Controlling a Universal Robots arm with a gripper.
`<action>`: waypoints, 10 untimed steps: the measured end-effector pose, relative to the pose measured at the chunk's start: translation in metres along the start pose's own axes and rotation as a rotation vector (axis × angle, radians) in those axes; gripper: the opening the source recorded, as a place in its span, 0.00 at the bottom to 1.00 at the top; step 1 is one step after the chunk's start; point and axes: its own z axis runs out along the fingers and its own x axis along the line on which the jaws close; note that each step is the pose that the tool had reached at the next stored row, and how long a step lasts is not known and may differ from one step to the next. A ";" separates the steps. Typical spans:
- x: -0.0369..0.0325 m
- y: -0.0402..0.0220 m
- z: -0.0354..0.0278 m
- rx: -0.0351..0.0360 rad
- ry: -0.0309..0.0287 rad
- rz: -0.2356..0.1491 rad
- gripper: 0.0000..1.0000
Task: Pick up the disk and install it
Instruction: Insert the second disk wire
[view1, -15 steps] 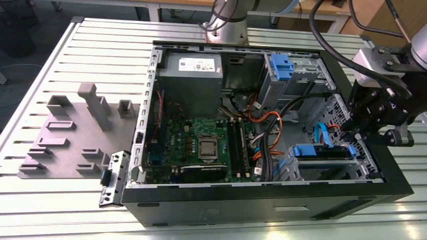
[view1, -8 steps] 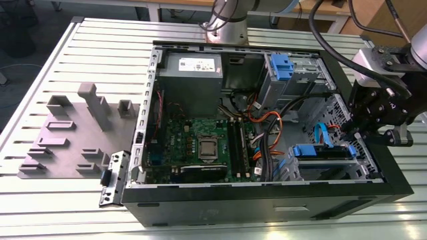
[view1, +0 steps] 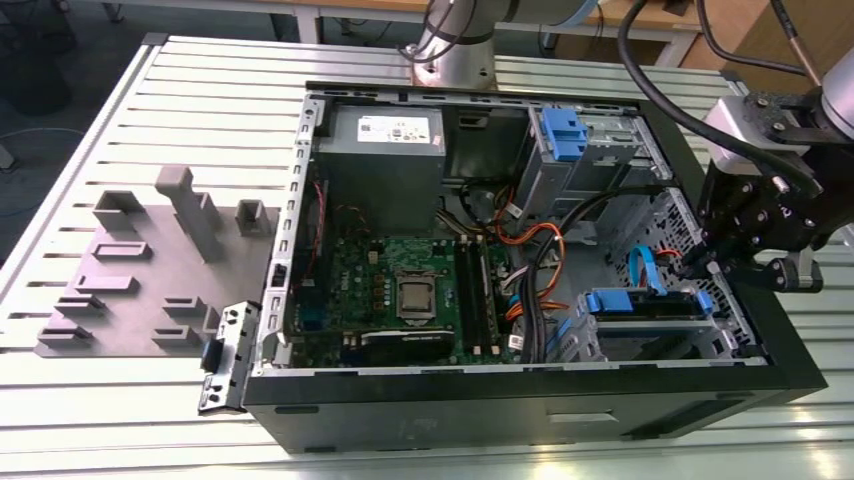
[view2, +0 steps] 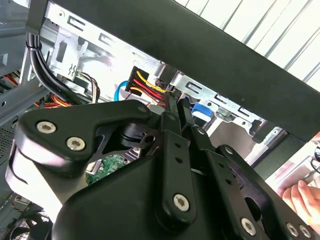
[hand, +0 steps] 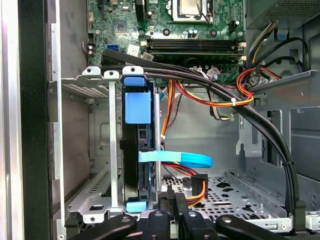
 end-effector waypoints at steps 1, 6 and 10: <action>0.0000 0.0000 0.0000 0.0000 0.0000 0.000 0.16; 0.0000 0.0008 0.0002 0.0001 -0.0025 0.000 0.16; 0.0002 0.0070 0.0000 0.0041 -0.0036 0.000 0.16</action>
